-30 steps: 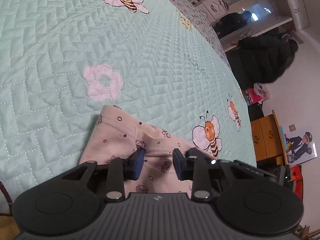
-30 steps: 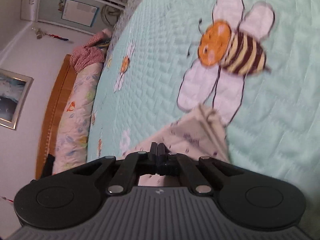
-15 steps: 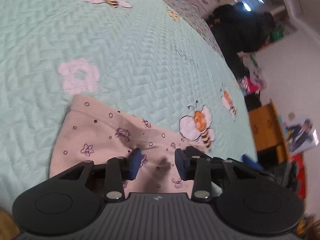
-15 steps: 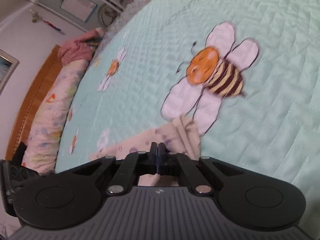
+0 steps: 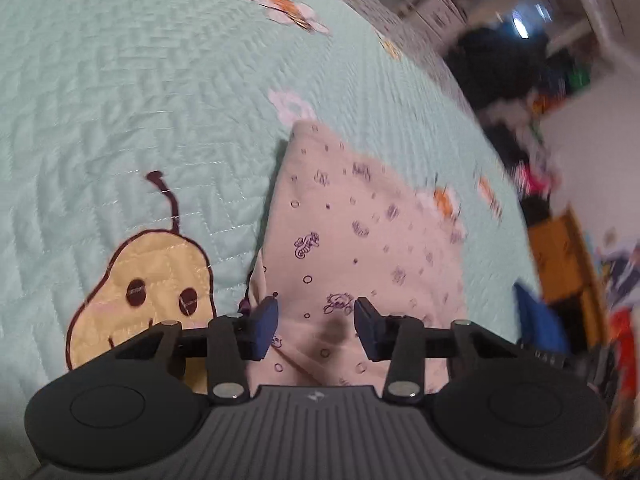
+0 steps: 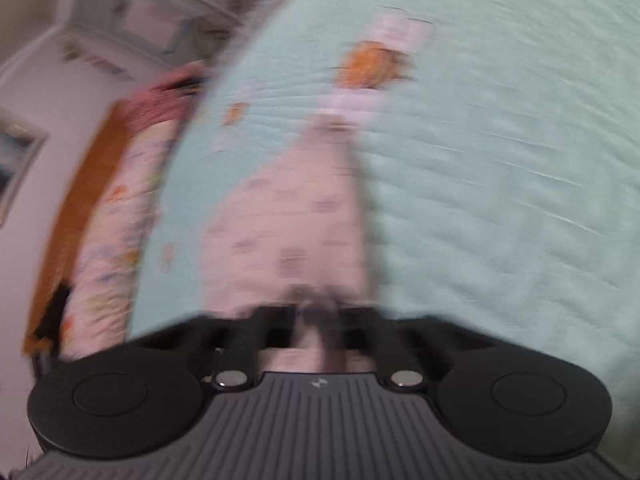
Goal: Fold clothes
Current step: 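Press the folded top flat with the left gripper while the right gripper tucks its edge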
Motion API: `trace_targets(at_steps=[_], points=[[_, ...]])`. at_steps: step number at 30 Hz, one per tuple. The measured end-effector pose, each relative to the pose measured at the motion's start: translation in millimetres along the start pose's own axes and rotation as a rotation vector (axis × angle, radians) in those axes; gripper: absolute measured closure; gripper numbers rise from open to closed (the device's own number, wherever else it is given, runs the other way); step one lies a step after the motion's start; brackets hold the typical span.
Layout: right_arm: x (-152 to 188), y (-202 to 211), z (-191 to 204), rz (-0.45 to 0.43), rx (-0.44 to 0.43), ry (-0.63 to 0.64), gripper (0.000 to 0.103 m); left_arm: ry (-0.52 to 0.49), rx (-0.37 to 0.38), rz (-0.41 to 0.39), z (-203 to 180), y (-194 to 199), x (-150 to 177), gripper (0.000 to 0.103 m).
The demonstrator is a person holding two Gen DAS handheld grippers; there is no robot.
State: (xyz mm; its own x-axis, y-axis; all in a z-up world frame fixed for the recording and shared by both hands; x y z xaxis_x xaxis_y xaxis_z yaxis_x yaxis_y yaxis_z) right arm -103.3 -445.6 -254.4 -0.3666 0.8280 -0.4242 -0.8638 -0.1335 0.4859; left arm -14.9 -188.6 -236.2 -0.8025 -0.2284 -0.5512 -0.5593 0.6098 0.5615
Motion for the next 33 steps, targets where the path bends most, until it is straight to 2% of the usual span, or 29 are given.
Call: trace_targets(at_steps=[1, 2, 3, 4, 7, 8, 10, 12, 14, 18, 21, 23, 24, 25, 27, 30, 32, 33], points=[[-1, 8, 9, -0.020, -0.012, 0.017, 0.088, -0.023, -0.004, -0.015, -6, 7, -3, 0.055], [-1, 17, 20, -0.040, -0.025, 0.059, 0.081, -0.049, -0.003, -0.028, -12, 14, -5, 0.054], [-2, 27, 31, -0.060, -0.038, 0.101, 0.071, -0.087, 0.008, -0.034, -21, 21, -5, 0.050], [0, 34, 41, -0.066, -0.055, 0.124, 0.066, -0.125, 0.019, -0.039, -30, 29, -4, 0.045], [14, 47, 56, -0.037, -0.102, 0.134, 0.063, -0.207, 0.018, -0.022, -41, 38, 11, 0.037], [21, 44, 52, -0.012, -0.087, 0.136, 0.062, -0.231, -0.013, 0.007, -37, 33, 23, 0.034], [34, 35, 37, 0.031, -0.032, 0.149, 0.059, -0.299, -0.093, 0.091, -21, 12, 47, 0.036], [41, 26, 21, 0.048, 0.031, 0.172, 0.070, -0.344, -0.102, 0.058, -22, 13, 48, 0.035], [40, 32, 24, 0.039, 0.045, 0.190, 0.069, -0.378, -0.127, 0.063, -29, 17, 46, 0.035], [28, 50, 46, -0.028, 0.016, 0.244, 0.054, -0.403, -0.109, 0.009, -46, 31, 34, 0.035], [26, 49, 53, -0.032, -0.058, 0.211, 0.046, -0.395, -0.119, 0.028, -45, 22, 38, 0.034], [34, 38, 32, 0.009, -0.031, 0.170, 0.046, -0.384, -0.142, 0.056, -30, 12, 45, 0.034], [39, 31, 20, 0.034, -0.008, 0.149, 0.051, -0.376, -0.148, 0.063, -23, 8, 47, 0.034], [41, 29, 8, 0.033, 0.003, 0.129, 0.076, -0.370, -0.153, 0.069, -18, 5, 49, 0.033], [41, 31, -11, 0.011, 0.016, 0.091, 0.103, -0.372, -0.155, 0.072, -20, 6, 47, 0.033], [38, 36, -16, 0.024, 0.012, 0.053, 0.103, -0.393, -0.208, 0.068, -26, 8, 44, 0.033], [40, 41, -8, 0.018, 0.022, 0.103, 0.100, -0.420, -0.253, 0.051, -31, 13, 42, 0.033], [41, 43, -2, 0.013, 0.029, 0.136, 0.095, -0.438, -0.275, 0.036, -34, 17, 42, 0.033]])
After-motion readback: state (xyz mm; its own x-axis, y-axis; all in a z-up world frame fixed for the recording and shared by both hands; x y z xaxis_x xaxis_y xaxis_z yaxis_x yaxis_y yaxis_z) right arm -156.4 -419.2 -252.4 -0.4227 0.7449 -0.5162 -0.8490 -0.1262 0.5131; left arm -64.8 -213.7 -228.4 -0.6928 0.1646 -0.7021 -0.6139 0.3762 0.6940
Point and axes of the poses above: each gripper's, at about its wrist camera, not at the fingertips, and y roughly against the way its jaws point, z to its left, x to its underside, the point moved 10 cm from there along -y, roughly the way its jaws point, and after that the axes turned 14 degrees about -z, right-handed, at the moved point
